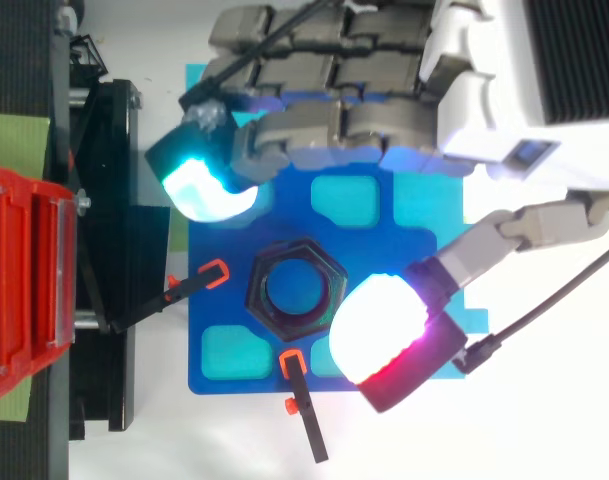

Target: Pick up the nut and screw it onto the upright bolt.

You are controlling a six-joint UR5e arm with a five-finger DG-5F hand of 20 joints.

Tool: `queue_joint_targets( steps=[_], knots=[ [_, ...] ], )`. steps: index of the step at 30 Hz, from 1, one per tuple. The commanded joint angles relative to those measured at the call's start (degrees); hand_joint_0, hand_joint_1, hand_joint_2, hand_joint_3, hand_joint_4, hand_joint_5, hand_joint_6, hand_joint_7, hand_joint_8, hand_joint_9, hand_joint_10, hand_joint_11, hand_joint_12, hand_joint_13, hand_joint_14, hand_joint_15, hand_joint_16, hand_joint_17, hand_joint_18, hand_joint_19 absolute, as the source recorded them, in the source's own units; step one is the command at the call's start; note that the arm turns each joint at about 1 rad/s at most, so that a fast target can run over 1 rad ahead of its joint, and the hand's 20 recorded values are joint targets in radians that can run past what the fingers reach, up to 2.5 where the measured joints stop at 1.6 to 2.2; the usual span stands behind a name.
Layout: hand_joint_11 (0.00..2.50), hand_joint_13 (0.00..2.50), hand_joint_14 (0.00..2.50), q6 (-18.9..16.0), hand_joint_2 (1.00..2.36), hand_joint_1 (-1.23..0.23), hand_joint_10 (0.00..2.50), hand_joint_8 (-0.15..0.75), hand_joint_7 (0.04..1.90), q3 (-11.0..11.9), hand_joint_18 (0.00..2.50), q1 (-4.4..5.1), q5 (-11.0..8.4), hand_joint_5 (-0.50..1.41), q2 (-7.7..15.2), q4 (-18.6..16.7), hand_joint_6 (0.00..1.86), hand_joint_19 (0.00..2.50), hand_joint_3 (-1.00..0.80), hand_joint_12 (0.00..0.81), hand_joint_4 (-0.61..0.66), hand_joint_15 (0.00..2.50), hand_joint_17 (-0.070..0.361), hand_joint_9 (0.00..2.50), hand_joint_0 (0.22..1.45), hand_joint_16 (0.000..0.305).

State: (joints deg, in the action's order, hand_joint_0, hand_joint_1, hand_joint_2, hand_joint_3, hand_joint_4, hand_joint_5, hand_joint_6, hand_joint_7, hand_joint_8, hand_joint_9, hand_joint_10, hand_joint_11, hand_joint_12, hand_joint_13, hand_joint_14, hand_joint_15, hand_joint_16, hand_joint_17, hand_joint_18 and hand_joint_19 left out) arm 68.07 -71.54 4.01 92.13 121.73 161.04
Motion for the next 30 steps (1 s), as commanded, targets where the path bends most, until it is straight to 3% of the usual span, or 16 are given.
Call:
queue_joint_targets(
  steps=[1, 2, 7, 14, 24, 30],
  knots=[
    [0.00, 0.21, 0.00, -0.5, 1.00, -0.20, 0.00, 0.225, 0.58, 0.0, 0.00, 0.30, -0.02, -0.17, 1.1, 0.0, 0.50, 0.00, -0.50, 0.389, 0.14, 0.00, 0.174, 0.32, 0.44, 0.078],
    [0.00, 0.22, 0.00, -1.0, 1.00, -0.20, 0.00, 0.226, 0.58, 0.0, 0.00, 0.30, 0.06, -0.17, 2.0, -0.1, 0.50, 0.00, -0.50, 0.391, 0.15, 0.00, 0.174, 0.33, 0.44, 0.077],
    [0.00, 0.26, 0.00, -4.1, 1.00, -0.20, 0.00, 0.239, 0.60, 0.0, 0.00, 0.47, 0.24, -0.16, 2.7, -1.3, 0.50, 0.00, -0.50, 0.395, 0.16, 0.00, 0.172, 0.37, 0.44, 0.077],
    [0.00, 0.32, 0.00, -3.9, 1.00, -0.20, 0.00, 0.255, 0.65, 0.0, 0.04, 0.47, 0.15, -0.15, 2.7, -0.3, 0.50, 0.00, -0.50, 0.398, 0.18, 0.00, 0.169, 0.43, 0.45, 0.075],
    [0.00, 0.39, 0.00, -3.9, 1.00, -0.21, 0.00, 0.276, 0.74, -0.1, 0.14, 1.62, -0.11, -0.13, 2.7, -0.1, 0.50, 0.03, -0.50, 0.404, 0.20, 0.00, 0.165, 0.50, 0.46, 0.073],
    [0.00, 0.42, 0.00, -4.0, 1.00, -0.22, 0.00, 0.280, 0.75, -0.1, 0.18, 1.79, -0.11, -0.12, 2.7, 0.1, 0.50, 0.03, -0.50, 0.406, 0.21, 0.00, 0.164, 0.52, 0.46, 0.073]
  ],
)
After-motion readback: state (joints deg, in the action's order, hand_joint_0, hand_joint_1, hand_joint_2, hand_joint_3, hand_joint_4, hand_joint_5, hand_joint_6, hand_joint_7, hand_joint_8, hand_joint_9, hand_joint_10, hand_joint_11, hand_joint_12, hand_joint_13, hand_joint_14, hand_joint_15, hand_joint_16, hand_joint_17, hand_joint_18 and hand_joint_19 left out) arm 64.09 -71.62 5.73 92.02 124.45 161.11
